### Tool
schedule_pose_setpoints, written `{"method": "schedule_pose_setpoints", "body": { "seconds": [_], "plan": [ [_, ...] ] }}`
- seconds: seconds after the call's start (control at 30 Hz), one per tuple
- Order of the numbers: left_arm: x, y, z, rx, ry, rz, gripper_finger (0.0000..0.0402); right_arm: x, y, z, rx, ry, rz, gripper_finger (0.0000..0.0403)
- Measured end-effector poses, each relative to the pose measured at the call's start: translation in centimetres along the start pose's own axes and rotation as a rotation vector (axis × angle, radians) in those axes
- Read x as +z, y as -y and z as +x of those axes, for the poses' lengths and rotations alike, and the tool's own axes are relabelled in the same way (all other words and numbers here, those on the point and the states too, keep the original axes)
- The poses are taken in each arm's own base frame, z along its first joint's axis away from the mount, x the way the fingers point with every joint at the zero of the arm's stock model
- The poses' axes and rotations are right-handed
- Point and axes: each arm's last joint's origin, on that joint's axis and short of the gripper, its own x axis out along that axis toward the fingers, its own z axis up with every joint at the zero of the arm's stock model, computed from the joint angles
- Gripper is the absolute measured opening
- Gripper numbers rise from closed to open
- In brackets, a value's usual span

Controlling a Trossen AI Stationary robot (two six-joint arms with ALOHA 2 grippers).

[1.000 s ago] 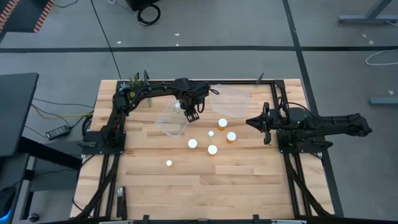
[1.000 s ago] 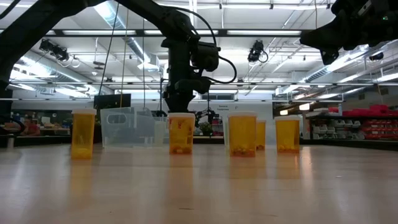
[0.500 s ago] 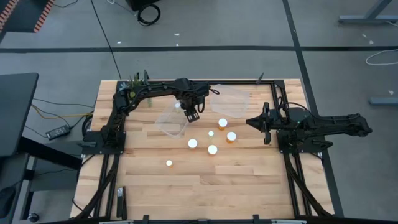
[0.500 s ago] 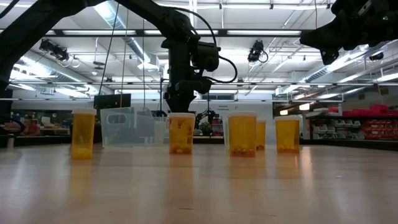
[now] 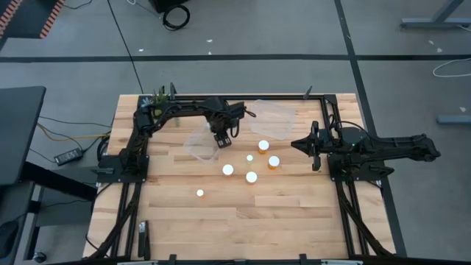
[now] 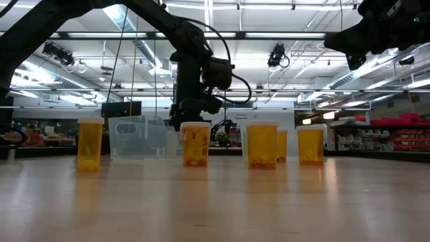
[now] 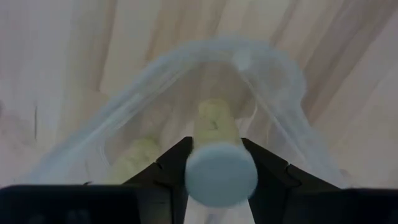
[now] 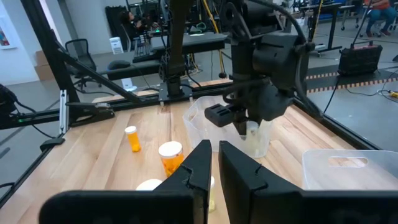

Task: Pick and place medicine bottles into bin by pill shape (circle, oval)
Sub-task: Put the small yellow pill bottle into the left transparent bin

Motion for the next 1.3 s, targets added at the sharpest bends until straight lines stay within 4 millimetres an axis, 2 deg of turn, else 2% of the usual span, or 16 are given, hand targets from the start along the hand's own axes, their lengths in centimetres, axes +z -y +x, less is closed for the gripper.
{"method": "schedule_pose_setpoints", "body": {
  "seconds": [0.27, 0.8, 1.3],
  "plan": [
    [0.1, 0.0, 0.0, 0.000, 0.007, -0.001, 0.0134, 0.0, 0.0, 0.0, 0.000, 0.000, 0.000, 0.0037],
    [0.0, 0.1, 0.0, 0.000, 0.002, 0.017, 0.0216, 0.0, 0.0, 0.0, 0.000, 0.000, 0.000, 0.0037],
    [0.4, 0.9, -3.3, 0.022, -0.026, 0.044, 0.0229, 0.0, 0.0, 0.0, 0.000, 0.000, 0.000, 0.0037]
  ]
}}
